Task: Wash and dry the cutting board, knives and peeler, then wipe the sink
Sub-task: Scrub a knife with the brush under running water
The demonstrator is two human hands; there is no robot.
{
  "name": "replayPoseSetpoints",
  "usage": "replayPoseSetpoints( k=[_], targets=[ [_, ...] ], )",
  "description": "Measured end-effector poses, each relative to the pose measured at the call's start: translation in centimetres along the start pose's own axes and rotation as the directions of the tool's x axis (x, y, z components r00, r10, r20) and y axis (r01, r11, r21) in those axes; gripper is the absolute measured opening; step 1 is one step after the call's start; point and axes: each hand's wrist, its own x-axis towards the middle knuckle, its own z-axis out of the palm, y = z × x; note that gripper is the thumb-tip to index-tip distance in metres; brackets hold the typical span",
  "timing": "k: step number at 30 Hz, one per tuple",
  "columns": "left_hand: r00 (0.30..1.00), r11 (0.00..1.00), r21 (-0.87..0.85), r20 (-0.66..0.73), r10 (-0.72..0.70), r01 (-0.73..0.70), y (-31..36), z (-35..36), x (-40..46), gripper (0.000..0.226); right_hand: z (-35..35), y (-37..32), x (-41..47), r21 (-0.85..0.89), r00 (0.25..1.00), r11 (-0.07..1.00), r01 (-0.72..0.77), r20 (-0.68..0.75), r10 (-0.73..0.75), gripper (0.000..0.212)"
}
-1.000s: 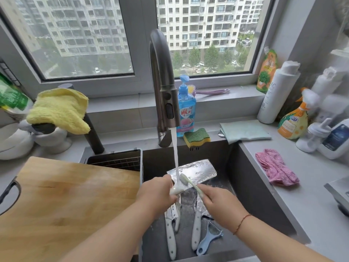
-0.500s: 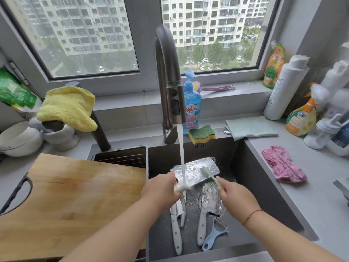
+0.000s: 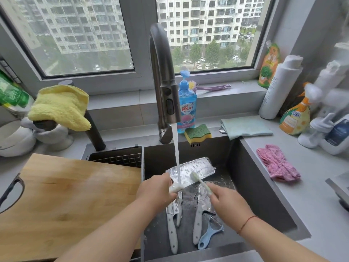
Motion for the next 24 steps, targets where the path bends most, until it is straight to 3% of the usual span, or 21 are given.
replayPoseSetpoints(
  k=[3,9,15,17,21,24],
  targets=[
    [1.000,1.000,-0.018,-0.004,-0.005,0.005,0.1,0.0,0.1,0.033,0.8,-1.2,-0.8,0.048,0.993,0.994,0.098,0.061,-0.101,0.036],
    [1.000,1.000,0.007,-0.004,0.010,-0.010,-0.1,0.1,0.1,0.035,-0.8,2.2,1.7,-0.143,0.989,0.980,-0.141,-0.072,0.132,0.038],
    [1.000,1.000,-0.011,0.008,-0.004,0.004,0.1,0.5,0.1,0.032,0.7,-1.1,-0.5,-0.039,0.983,0.986,0.160,0.096,-0.156,0.037],
    [1.000,1.000,-0.027,0.011,-0.016,0.016,0.0,0.7,0.0,0.033,0.4,-0.7,0.3,-0.141,0.988,0.979,0.150,0.054,-0.144,0.038],
    [1.000,1.000,-0.025,0.009,-0.019,0.019,-0.1,1.0,0.0,0.037,-0.8,0.5,1.3,-0.274,1.000,0.962,-0.018,0.002,0.019,0.036],
    [1.000,1.000,-0.021,0.012,-0.016,0.017,-0.1,1.2,0.0,0.039,-0.2,-1.3,0.1,-0.198,0.992,0.976,0.086,0.112,-0.065,0.031]
  ],
)
